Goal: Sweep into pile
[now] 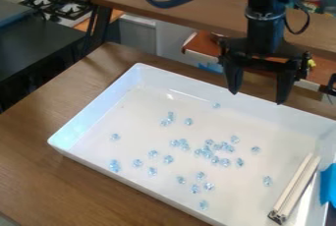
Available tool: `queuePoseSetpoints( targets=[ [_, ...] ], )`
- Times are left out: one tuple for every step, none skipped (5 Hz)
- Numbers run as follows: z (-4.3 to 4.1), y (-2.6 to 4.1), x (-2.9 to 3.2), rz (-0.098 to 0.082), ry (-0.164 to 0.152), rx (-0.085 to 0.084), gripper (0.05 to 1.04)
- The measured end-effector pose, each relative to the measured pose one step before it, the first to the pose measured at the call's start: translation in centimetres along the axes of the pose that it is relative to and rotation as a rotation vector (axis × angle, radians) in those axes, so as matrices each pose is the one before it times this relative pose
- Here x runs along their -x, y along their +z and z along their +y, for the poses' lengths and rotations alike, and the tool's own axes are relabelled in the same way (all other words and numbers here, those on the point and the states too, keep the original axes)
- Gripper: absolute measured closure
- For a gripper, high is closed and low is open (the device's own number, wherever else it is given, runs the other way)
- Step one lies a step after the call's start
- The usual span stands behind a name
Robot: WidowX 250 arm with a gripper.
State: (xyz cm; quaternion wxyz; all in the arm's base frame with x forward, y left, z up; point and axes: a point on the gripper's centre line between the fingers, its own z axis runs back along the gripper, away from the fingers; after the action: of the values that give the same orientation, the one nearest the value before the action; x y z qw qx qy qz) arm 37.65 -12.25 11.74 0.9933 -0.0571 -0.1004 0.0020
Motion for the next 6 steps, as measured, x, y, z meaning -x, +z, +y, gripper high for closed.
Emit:
queuePoseSetpoints(
  targets=[
    [0.338,-1.846,0.964,0.0557,0.003,-0.0173,0.084],
    [-0.69,-0.658,-0.053,-0.0124,-0.0057,0.0152,0.084],
    [-0.738,-1.943,0.701,0.0472,-0.007,0.0042,0.084],
    [-0.539,-1.231,-0.117,-0.0099,-0.0061,-0.0166,0.084],
    [-1.456,-2.103,0.905,0.0274,-0.0412,-0.0223,0.084],
    [-0.322,-1.711,-0.181,0.0172,0.0064,-0.0345,0.084]
  ],
)
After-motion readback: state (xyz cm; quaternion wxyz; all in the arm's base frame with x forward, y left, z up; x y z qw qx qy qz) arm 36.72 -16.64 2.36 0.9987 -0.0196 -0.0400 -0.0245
